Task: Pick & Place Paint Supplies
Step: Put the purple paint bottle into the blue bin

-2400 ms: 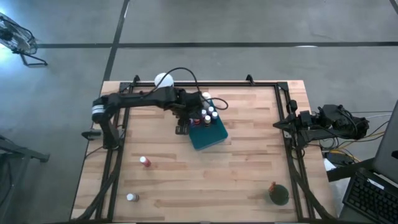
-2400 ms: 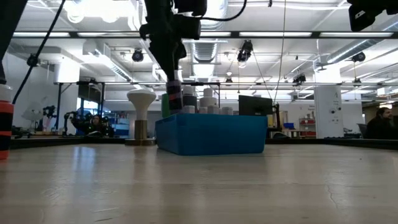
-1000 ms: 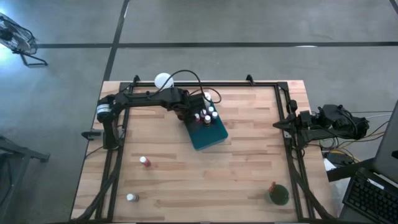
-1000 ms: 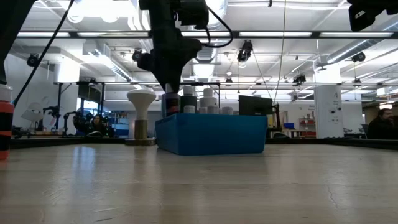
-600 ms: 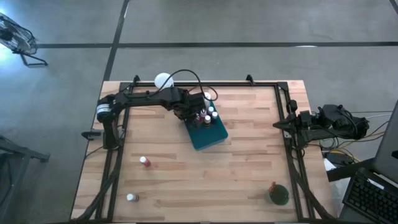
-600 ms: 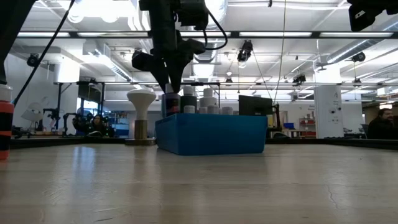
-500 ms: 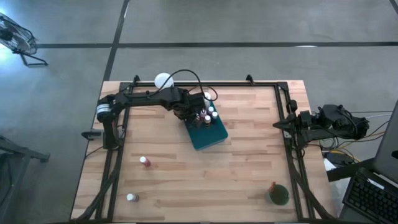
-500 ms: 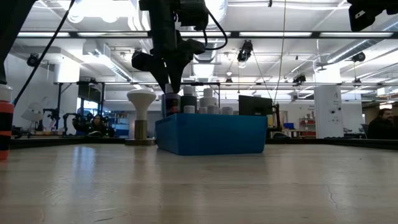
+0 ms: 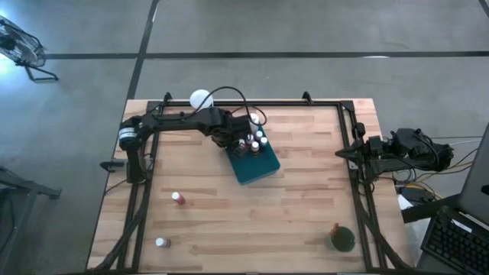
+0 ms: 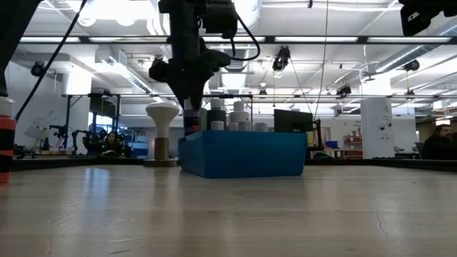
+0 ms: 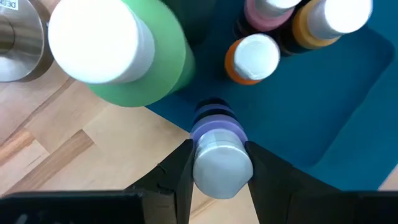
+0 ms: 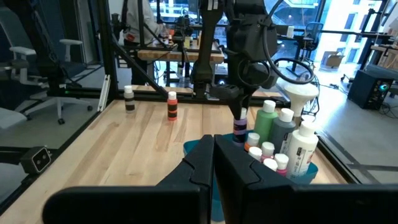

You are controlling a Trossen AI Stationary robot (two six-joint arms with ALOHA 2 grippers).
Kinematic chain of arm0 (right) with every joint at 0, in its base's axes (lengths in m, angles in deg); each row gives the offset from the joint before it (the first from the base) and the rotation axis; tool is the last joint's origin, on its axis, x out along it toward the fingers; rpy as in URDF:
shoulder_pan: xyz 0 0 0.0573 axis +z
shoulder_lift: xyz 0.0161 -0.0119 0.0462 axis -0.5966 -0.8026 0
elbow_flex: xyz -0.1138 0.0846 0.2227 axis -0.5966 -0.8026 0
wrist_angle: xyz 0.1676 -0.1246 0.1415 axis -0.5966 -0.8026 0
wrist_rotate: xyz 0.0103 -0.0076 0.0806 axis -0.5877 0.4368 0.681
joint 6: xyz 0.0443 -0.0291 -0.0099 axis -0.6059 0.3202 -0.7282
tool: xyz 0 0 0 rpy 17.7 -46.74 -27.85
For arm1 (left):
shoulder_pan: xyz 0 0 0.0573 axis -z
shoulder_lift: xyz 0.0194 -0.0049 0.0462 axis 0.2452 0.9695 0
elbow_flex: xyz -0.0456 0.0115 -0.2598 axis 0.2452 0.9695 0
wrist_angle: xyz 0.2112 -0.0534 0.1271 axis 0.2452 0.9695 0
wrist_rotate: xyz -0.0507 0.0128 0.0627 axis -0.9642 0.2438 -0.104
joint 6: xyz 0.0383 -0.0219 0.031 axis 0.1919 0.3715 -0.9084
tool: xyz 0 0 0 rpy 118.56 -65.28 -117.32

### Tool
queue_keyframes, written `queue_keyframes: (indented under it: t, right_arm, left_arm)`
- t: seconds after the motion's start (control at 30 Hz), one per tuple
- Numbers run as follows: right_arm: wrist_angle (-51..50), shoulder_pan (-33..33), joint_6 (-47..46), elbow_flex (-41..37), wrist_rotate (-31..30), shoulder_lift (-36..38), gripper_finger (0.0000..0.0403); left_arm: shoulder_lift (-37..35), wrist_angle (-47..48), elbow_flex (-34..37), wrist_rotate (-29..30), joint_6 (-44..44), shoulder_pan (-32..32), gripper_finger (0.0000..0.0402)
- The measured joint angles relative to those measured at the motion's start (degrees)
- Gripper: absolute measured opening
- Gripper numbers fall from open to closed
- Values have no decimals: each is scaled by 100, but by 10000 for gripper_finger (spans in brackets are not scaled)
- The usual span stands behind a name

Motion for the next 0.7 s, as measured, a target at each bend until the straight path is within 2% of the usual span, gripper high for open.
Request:
queue_keyframes:
  t: [0.43, 0.7]
  right_arm:
    - [2, -2, 0, 0, -1, -2, 8]
    - [1, -1, 0, 0, 0, 0, 8]
  left_arm:
    - [13, -161, 215, 29, -31, -109, 126]
    - [254, -193, 215, -33, -87, -140, 126]
